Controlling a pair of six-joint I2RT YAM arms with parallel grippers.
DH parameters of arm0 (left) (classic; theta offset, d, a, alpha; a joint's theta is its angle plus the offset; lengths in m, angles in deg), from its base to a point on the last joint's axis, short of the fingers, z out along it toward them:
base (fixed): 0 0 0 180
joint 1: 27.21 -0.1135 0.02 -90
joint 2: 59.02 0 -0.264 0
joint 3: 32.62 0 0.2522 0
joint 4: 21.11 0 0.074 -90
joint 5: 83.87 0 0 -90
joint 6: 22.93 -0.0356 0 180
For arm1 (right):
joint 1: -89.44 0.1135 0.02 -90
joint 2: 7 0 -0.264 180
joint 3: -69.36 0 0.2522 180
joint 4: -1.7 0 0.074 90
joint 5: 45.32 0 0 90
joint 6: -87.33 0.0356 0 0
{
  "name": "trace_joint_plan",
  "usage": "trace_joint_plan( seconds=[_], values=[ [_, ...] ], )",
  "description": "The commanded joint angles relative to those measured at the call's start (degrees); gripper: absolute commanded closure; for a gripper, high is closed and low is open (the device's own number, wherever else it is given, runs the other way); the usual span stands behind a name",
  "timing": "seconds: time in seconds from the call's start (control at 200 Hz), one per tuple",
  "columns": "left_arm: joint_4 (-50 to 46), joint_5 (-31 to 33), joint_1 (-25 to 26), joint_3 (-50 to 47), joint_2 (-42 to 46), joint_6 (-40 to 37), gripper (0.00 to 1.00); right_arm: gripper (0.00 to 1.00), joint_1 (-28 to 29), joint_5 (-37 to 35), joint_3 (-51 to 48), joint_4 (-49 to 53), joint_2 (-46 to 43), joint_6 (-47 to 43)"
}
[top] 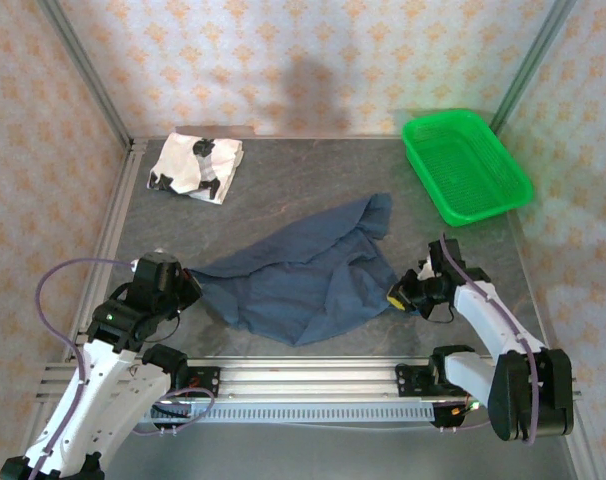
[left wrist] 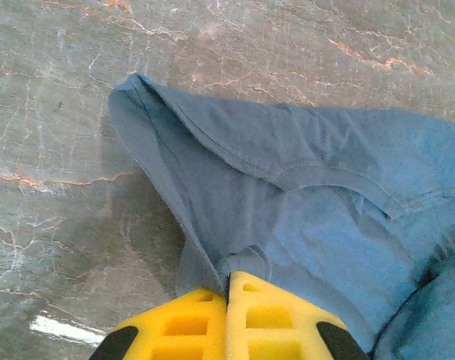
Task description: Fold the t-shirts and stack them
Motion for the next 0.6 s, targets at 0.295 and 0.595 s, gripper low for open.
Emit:
trace_joint_plan(
  seconds=[0.295, 0.595],
  values=[
    [0.0, 0.2, -0.2, -0.4, 0.9, 0.4, 1.00, 1.00, 0.5, -1.0, 4.2, 4.1, -3.4, 1.3],
    [-0.1, 3.6, -0.3, 14.2, -4.5, -3.7, 1.00, 1.00, 0.0, -3.5, 19.7, 0.0, -3.6, 6.8]
  ],
)
